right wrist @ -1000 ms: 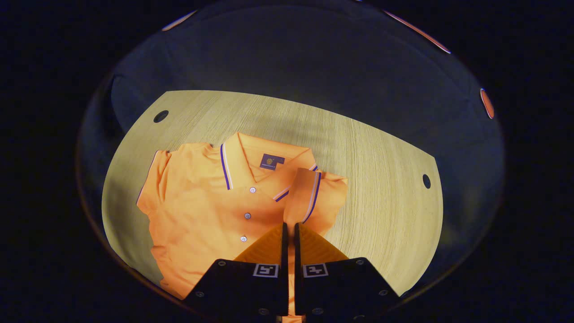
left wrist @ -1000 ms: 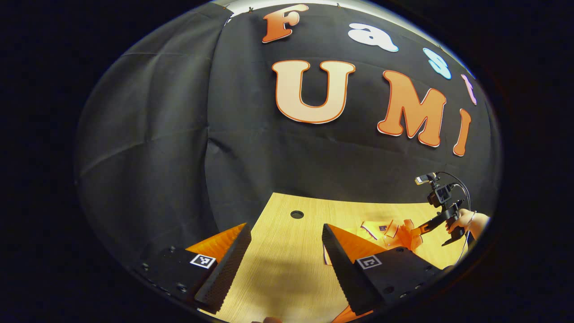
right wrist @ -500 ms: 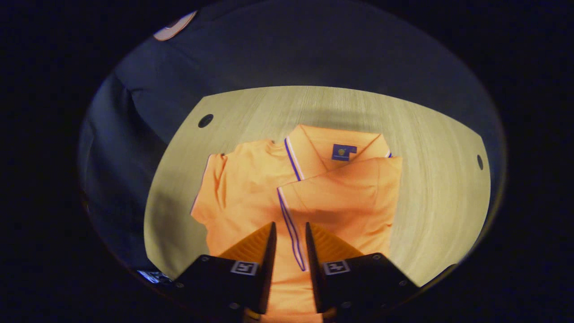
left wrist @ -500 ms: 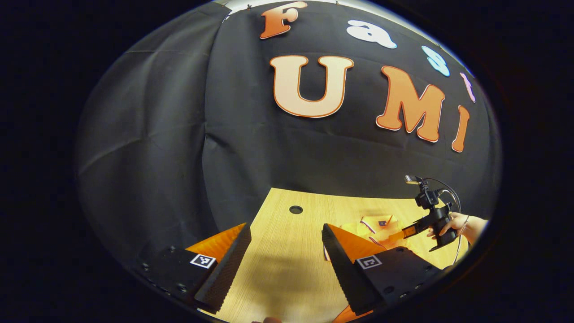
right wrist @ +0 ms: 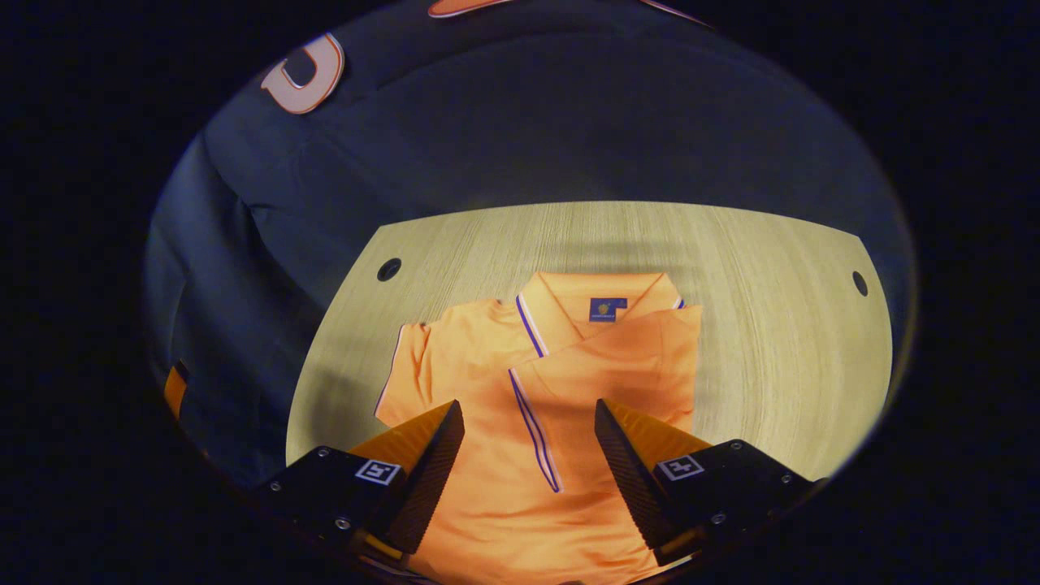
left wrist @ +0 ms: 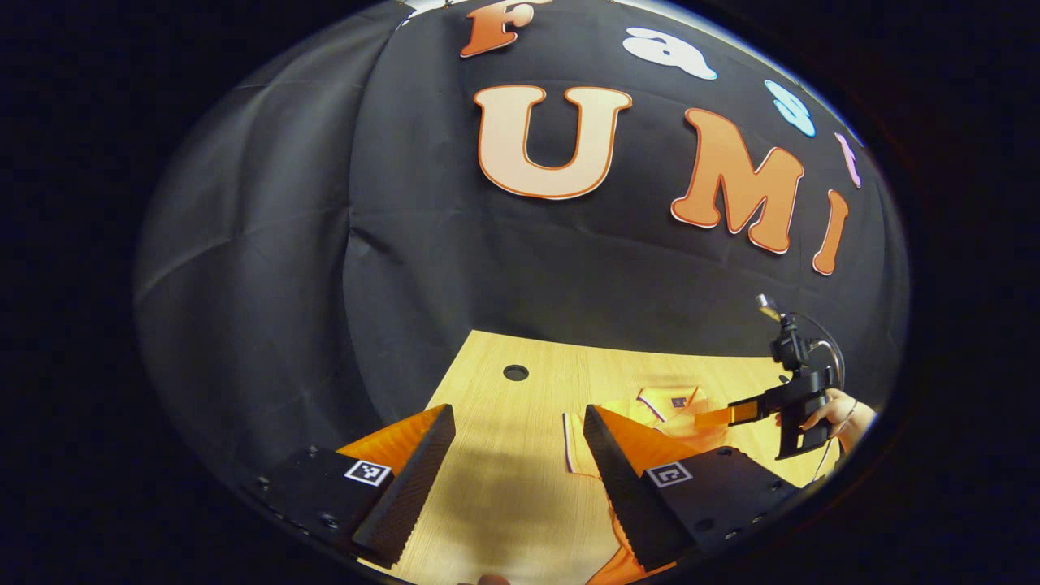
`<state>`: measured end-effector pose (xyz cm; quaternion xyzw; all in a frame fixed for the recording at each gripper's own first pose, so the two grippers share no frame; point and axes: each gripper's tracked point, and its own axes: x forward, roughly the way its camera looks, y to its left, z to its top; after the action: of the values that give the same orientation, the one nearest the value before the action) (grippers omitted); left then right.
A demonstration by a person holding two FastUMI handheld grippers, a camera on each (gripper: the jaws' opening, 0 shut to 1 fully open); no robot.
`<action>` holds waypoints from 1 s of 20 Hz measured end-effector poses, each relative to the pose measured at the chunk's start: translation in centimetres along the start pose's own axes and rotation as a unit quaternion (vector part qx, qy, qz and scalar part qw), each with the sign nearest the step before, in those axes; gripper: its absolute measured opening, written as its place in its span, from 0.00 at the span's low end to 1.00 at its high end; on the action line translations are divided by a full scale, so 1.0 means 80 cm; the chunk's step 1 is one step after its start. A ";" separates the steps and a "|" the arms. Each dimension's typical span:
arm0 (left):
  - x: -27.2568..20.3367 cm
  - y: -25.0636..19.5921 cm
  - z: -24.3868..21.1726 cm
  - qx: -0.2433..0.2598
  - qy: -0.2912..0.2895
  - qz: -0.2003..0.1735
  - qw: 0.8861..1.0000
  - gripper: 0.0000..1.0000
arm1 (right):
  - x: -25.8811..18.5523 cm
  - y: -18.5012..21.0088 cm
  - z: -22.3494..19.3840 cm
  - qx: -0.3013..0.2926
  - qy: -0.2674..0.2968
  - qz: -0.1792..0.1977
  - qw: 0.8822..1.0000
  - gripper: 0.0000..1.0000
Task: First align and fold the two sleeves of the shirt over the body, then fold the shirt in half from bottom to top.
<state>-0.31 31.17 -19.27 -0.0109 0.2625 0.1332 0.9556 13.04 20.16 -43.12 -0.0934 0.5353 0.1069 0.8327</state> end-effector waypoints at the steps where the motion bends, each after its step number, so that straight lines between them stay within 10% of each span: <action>1: 0.010 -0.007 -0.003 0.003 0.010 -0.006 1.000 0.98 | -0.010 -0.005 0.010 0.004 -0.015 -0.001 1.000 0.99; 11: 0.125 -0.068 -0.065 -0.012 0.145 -0.059 0.988 0.98 | -0.136 -0.092 0.055 0.013 -0.115 -0.040 0.992 0.99; 20: 0.212 -0.115 -0.160 0.016 0.317 -0.075 0.945 0.98 | -0.224 -0.181 0.046 0.047 -0.162 -0.057 0.984 0.98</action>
<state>9.72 25.37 -39.34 -0.0571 0.5524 0.0463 0.8303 13.07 5.85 -24.66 -0.0661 0.3919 0.0483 0.9164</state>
